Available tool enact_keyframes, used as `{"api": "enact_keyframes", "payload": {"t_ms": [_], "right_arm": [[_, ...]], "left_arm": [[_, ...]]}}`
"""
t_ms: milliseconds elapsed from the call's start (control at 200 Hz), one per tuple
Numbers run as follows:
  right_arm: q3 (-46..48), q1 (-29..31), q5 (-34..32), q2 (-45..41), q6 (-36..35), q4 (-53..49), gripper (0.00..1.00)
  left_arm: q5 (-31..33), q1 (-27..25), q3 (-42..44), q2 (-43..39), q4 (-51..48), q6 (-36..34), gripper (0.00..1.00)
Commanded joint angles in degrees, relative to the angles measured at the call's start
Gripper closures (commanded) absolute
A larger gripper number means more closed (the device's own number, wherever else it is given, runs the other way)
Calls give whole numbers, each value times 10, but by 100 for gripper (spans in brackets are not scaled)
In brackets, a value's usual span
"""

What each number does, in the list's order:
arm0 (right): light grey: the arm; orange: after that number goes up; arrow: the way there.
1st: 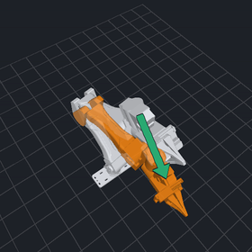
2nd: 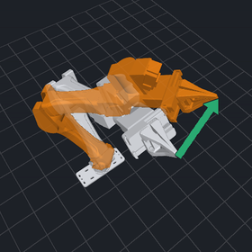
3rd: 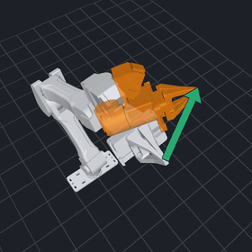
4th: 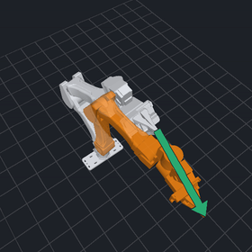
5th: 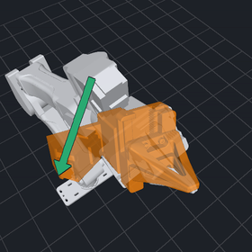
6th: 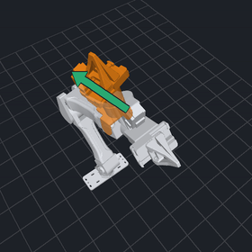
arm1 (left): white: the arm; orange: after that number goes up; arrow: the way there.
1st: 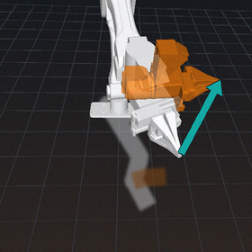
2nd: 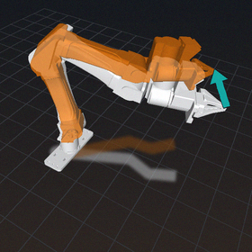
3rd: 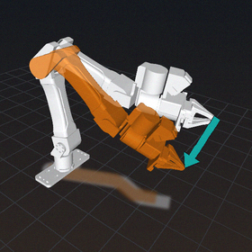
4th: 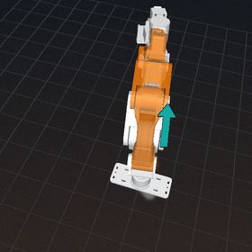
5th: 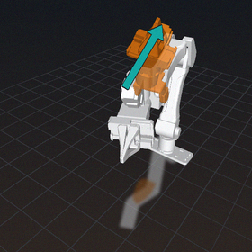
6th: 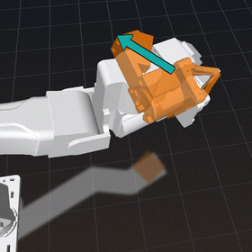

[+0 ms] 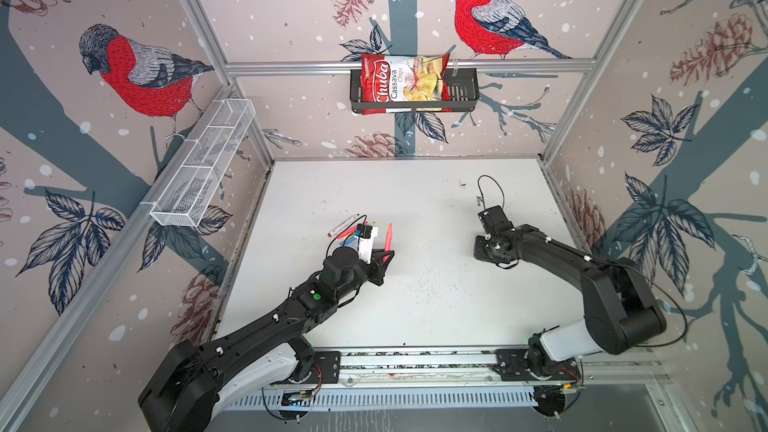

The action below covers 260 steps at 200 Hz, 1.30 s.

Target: Insert the pens into the pen caps

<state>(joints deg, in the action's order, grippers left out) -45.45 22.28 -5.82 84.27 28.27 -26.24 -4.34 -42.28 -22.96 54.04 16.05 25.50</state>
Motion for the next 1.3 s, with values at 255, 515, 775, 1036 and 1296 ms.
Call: {"api": "enact_keyframes", "payload": {"t_ms": [255, 515, 775, 1036, 1296], "right_arm": [[21, -36, -22, 19, 11, 11, 81], [9, -36, -33, 27, 23, 17, 67], [-56, -33, -55, 8, 12, -19, 48], [-151, -49, 5, 84, -31, -13, 39], [-213, -52, 26, 159, -52, -20, 40]], "left_arm": [[1, 1, 2, -10, 16, -5, 100], [12, 1, 13, -33, 5, -4, 100], [13, 1, 11, -36, 3, -5, 100], [19, 1, 6, -50, -12, -6, 100], [41, 1, 16, -89, -43, -6, 100]]}}
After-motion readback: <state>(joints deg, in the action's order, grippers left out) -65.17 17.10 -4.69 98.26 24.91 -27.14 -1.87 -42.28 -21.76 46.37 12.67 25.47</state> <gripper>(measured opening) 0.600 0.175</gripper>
